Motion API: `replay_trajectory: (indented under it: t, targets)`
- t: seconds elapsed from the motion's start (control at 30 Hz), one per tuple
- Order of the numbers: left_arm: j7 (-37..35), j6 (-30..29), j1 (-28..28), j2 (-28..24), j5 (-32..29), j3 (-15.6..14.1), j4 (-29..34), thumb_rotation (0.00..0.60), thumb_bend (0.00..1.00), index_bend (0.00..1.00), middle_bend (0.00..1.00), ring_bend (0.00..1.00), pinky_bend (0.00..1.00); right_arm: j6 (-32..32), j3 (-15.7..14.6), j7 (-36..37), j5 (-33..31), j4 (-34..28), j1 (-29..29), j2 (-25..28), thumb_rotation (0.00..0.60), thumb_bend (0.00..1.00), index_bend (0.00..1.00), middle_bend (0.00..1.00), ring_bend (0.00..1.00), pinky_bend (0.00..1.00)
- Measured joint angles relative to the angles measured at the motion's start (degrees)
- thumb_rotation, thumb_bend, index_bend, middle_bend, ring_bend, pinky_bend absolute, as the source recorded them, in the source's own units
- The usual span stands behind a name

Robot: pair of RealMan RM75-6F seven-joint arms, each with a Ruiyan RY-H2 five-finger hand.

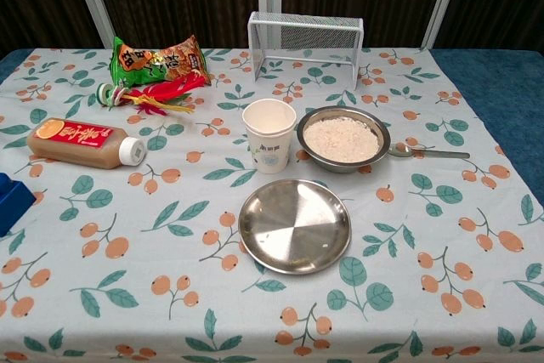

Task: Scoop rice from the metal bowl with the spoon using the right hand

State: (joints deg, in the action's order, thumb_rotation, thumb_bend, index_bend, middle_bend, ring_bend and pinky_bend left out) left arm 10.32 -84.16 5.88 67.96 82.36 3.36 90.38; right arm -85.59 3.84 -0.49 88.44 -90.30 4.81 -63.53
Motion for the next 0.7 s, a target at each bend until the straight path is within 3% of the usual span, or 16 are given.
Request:
replay_trajectory:
  t: [0.43,0.7]
  targets:
    - [1.8,-0.9,-0.7,0.6,-0.4,-0.3,0.4,0.600,0.04,0.18,0.21,0.11,0.12,3.1,-0.2,3.0,1.1,-0.3,2.5,0.5,0.600,0.05,0.23,0.31,0.15,0.19]
    - [1.4,-1.3,-1.0,0.8,-0.1,-0.4,0.3,0.600,0.04,0.18,0.21,0.11,0.12,9.6,1.5,3.8,0.6,-0.1,7.7,0.4,0.600,0.07,0.30,0.36,0.17,0.21]
